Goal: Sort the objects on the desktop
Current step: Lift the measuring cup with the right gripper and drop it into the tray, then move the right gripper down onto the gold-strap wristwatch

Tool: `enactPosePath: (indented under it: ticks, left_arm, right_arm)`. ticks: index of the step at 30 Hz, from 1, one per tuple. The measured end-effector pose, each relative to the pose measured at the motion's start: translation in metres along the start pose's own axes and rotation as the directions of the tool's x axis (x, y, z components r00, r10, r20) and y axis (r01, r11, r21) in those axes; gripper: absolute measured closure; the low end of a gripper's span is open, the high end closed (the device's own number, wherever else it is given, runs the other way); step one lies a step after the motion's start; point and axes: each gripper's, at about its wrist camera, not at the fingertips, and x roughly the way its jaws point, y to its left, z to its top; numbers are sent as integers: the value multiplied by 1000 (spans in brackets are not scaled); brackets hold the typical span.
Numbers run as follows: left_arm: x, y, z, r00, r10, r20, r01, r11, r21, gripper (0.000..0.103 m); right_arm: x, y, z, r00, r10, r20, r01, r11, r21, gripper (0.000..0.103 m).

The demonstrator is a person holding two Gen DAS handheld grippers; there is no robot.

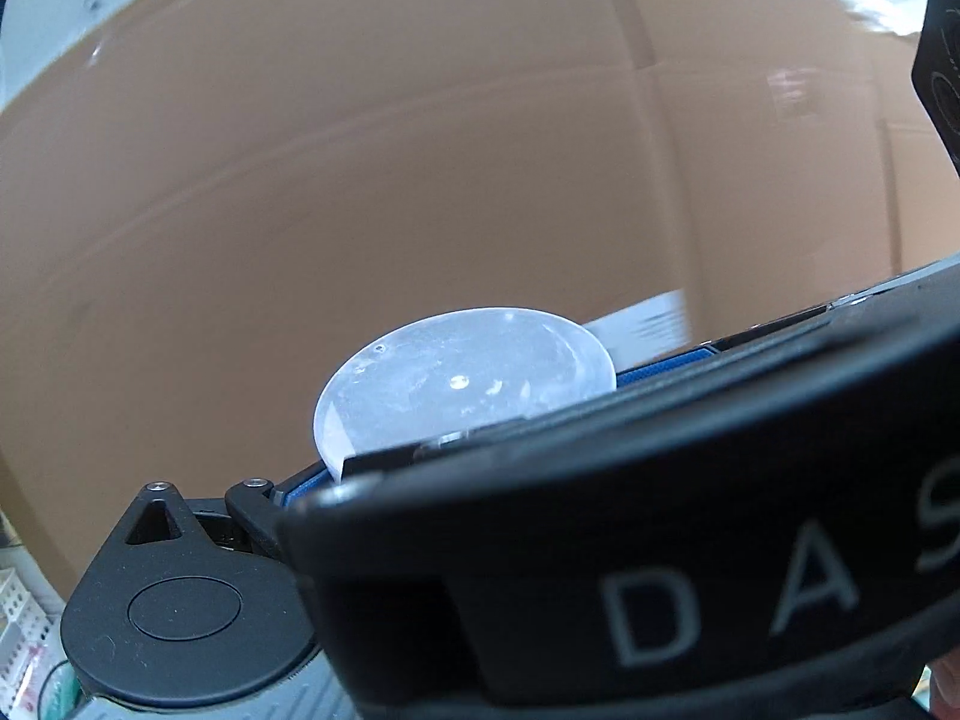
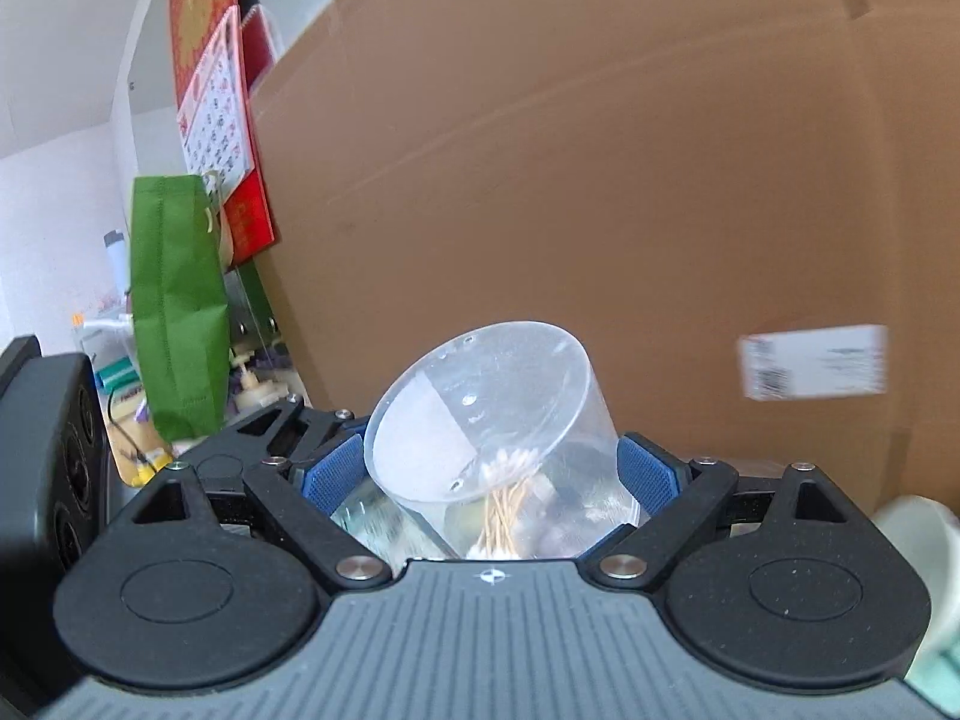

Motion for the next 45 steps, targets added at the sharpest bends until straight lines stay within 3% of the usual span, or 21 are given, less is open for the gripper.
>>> enactPosePath:
  ticks: [7, 10, 13, 18, 23, 30, 32, 38, 41, 45]
  left_arm:
    - [51, 66, -15, 999, -2, -50, 1, 1000, -6, 0]
    - [65, 81, -24, 991, -14, -131, 11, 1000, -22, 0]
    - [67, 86, -29, 985, 29, -173, -30, 1000, -6, 0]
    - [56, 85, -29, 983, 73, -168, -76, 997, -14, 0]
    - [33, 72, -23, 984, 117, -138, -119, 993, -9, 0]
    - [-28, 22, -18, 991, 125, -55, -128, 991, -45, 0]
    - [-49, 26, -27, 996, 89, -22, -90, 993, -72, 0]
    - [-89, -61, -39, 998, -55, 24, 57, 993, -100, 0]
    - [-80, -116, -56, 986, -164, -20, 161, 982, -103, 0]
    - [-84, -183, -88, 966, -228, -120, 225, 974, -43, 0]
  right_arm:
    - [84, 11, 9, 999, 6, -35, -5, 1000, 21, 10]
    - [106, 14, 3, 999, 10, -53, -8, 1000, 28, 10]
    - [121, 19, -3, 996, 15, -86, -13, 1000, 29, 11]
    - [112, 30, 1, 997, -10, -80, 9, 1000, -18, 14]
    - [72, 29, 5, 999, -33, -37, 31, 999, -37, 14]
    - [-26, 27, -9, 995, -88, 42, 91, 993, -74, 13]
    - [-60, 23, -20, 990, -119, 69, 124, 989, -79, 12]
    - [-158, -1, -63, 958, -271, 95, 276, 960, -43, 10]
    - [-195, -19, -89, 925, -372, 78, 374, 927, -12, 10]
    - [-217, -53, -117, 912, -410, -1, 410, 910, 63, 10]
